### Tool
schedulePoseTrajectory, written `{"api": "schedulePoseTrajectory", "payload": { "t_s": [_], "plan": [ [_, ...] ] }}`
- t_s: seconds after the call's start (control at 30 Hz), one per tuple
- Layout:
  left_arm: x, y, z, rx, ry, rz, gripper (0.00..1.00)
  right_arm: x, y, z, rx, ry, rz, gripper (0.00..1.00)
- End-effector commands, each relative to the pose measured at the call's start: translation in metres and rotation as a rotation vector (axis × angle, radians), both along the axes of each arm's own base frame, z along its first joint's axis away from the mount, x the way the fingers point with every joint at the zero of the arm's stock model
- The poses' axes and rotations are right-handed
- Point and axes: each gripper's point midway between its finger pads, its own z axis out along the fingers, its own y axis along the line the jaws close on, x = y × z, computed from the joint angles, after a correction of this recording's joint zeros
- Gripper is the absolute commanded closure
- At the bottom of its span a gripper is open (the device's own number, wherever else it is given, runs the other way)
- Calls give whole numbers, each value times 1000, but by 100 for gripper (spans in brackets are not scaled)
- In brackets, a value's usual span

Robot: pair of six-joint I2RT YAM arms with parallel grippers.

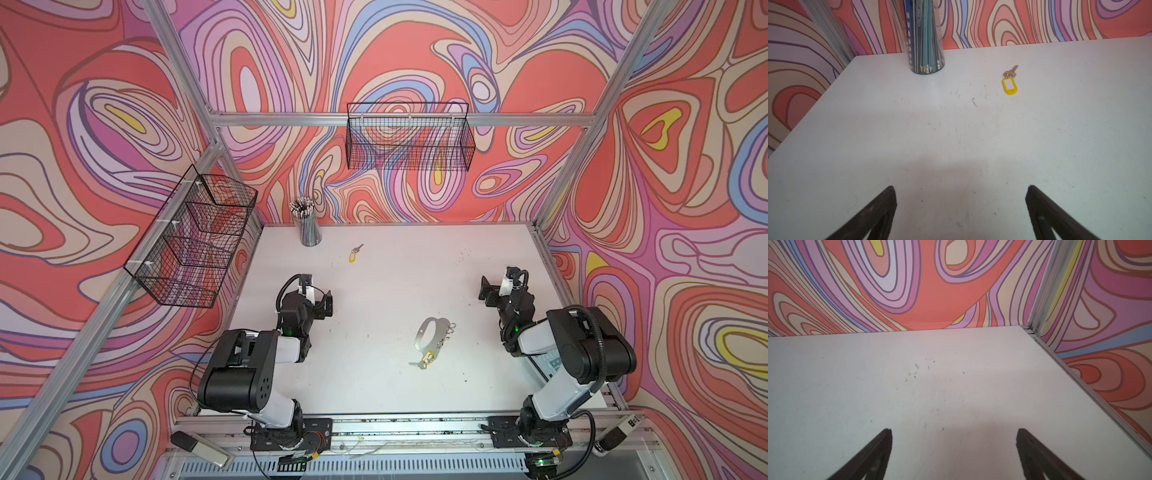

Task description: Put the keys on the keyring

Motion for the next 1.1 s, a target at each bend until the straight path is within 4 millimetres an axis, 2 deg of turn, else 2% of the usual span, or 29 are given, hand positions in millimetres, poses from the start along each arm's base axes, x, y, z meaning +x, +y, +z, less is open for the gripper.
{"api": "schedulePoseTrajectory", "payload": {
  "t_s": [0.0,0.13,0.3,0.83,0.9,0.97,1.07],
  "plan": [
    [4,-1,7,8,-25,-9,0,2,-2,2,-2,-5,-11,2],
    [5,-1,8,10,-25,-9,0,3,-1,2,-2,-6,-8,2],
    [8,11,6,8,-7,66,0,3,-1,2,-2,-6,-8,2],
    [8,10,7,7,-9,62,0,2,-2,2,3,-6,-12,2],
    [8,4,9,9,-11,25,0,1,-4,3,1,-11,-24,2],
    [8,1,13,9,2,4,0,-4,-9,7,9,-35,-56,2],
    [9,11,27,10,21,68,0,-12,-12,22,9,-76,-67,2]
  ]
}}
